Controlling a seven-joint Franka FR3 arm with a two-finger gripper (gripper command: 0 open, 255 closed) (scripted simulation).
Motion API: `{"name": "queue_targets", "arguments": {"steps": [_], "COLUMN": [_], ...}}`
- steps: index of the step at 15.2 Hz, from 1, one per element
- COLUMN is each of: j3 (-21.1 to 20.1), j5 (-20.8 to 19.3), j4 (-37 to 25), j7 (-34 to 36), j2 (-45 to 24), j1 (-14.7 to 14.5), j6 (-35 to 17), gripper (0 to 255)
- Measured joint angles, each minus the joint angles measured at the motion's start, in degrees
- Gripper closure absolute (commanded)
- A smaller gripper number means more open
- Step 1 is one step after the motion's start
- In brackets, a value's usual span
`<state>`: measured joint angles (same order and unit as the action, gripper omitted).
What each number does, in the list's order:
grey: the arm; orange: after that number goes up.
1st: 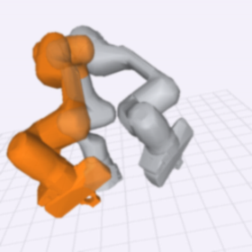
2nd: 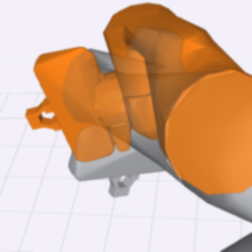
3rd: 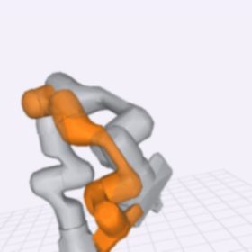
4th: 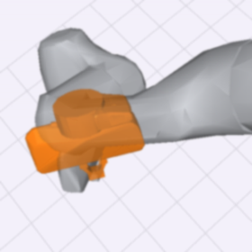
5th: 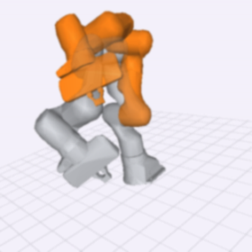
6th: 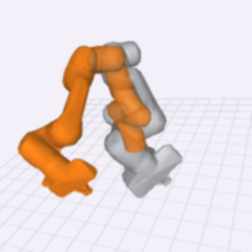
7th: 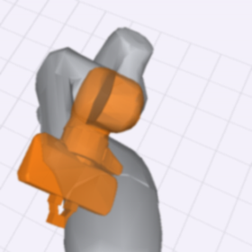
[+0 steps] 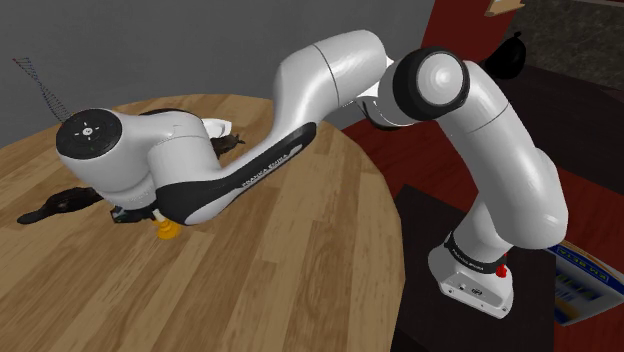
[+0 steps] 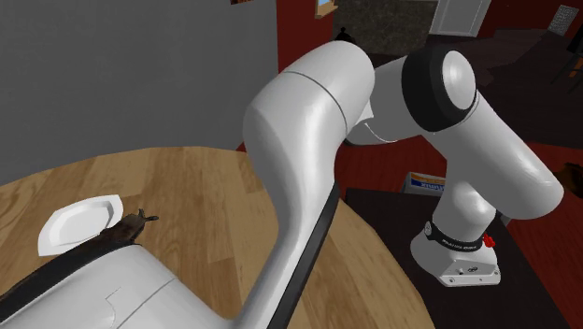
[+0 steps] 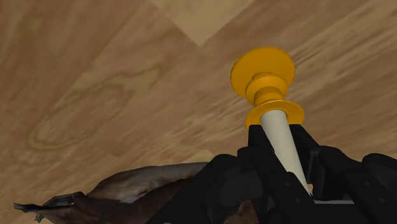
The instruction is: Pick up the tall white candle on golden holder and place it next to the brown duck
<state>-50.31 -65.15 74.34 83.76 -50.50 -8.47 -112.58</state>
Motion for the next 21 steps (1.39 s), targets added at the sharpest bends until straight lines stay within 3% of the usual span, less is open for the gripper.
{"name": "queue_targets", "arguments": {"steps": [11,12,21], "j3": [1.2,1.2,-0.2], "j5": [-1.4,-1.4,-0.1], "j4": [0.6,0.6,1.4], "j7": [1.5,1.5,1.4], "j2": [-1.8,-1.8,0.5], "j1": [-0.5,-0.5,-0.3], "j6": [-1.9,-1.9,-0.1], "gripper": [255,0,0]}}
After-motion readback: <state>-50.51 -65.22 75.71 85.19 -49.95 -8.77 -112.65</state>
